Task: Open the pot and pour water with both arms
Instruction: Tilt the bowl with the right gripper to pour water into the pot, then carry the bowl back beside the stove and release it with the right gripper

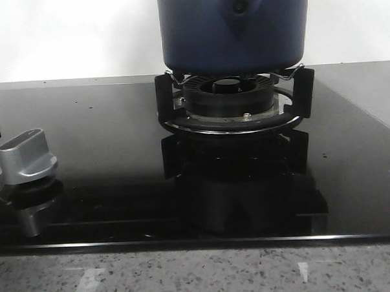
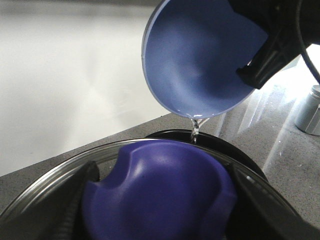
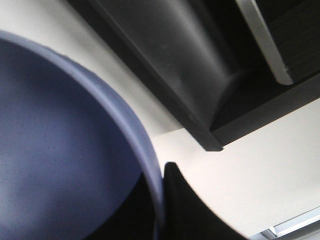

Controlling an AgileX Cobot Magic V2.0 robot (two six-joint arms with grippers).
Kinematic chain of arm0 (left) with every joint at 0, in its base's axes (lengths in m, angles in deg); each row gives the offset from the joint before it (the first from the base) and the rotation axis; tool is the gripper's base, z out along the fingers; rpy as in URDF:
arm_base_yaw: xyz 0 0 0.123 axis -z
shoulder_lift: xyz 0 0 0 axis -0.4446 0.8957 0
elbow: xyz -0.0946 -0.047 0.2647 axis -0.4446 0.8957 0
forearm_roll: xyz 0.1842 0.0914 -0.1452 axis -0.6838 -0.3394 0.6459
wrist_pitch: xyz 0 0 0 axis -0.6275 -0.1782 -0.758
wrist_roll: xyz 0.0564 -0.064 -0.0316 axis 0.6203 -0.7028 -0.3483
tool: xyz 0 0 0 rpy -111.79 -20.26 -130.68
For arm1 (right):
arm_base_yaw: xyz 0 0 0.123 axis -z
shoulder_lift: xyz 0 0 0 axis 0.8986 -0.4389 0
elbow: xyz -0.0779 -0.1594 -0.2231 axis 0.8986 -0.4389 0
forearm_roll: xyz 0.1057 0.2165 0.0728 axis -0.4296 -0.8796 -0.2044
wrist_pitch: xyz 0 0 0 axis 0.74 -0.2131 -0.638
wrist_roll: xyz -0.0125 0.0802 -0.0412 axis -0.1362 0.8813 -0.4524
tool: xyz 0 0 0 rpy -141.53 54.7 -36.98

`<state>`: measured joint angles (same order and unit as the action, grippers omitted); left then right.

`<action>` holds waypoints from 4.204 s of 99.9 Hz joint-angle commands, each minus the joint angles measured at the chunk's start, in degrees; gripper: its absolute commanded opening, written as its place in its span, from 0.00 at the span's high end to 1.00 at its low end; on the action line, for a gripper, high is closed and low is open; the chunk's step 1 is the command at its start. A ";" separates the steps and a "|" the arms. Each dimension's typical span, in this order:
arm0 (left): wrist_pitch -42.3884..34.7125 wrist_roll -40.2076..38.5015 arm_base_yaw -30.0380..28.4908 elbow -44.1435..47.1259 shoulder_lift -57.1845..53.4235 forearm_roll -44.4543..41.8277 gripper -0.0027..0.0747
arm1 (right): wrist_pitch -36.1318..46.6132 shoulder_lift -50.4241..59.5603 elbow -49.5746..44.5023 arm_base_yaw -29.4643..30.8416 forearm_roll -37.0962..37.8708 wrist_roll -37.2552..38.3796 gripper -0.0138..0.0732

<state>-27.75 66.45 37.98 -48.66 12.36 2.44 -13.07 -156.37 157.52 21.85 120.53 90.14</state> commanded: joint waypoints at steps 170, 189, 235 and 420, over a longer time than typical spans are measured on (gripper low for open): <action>1.75 -0.15 -0.21 -1.79 -2.07 4.68 0.56 | -1.93 15.75 2.01 32.07 -54.04 1.84 0.90; 1.75 -0.15 -0.10 -1.79 -1.82 5.59 0.56 | -2.96 17.05 -1.51 46.33 -64.69 1.45 0.90; 3.30 -0.15 -0.10 -1.79 -1.26 7.47 0.56 | 2.83 18.59 -28.61 52.90 -77.88 -0.77 0.90; -3.32 19.68 19.02 -14.34 14.35 13.50 0.56 | 6.27 69.46 -40.10 44.03 -78.89 -7.11 0.92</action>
<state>-31.03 84.62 55.73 -59.23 27.52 11.44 -9.31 -87.75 116.05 66.13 41.30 83.94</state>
